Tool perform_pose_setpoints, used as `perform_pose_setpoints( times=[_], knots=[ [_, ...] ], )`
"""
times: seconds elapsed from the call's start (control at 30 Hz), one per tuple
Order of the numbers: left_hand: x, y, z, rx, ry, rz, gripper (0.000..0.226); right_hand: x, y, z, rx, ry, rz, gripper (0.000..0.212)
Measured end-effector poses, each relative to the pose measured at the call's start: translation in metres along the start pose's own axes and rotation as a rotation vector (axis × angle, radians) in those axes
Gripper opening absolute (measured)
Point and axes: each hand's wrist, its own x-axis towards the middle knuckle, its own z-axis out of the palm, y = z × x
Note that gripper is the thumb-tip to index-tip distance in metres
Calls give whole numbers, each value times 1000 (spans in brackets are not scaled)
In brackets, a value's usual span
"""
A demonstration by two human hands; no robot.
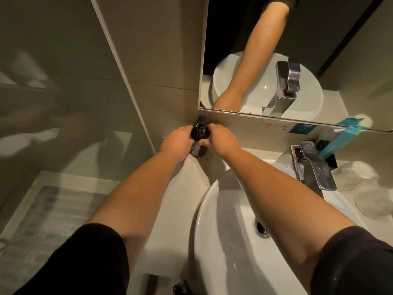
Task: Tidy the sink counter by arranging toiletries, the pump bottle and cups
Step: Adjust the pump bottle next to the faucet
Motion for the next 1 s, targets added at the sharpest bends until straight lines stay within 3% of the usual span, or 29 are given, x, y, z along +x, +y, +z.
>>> perform_pose_setpoints(
  times=[0.3, 1.0],
  knots=[
    [-1, 3, 3, -81, 26, -23, 29, 4, 5, -12, 15, -74, -21, 37],
    [3, 20, 9, -75, 4, -42, 34, 2, 17, -25, 108, -80, 37, 31]
  ],
)
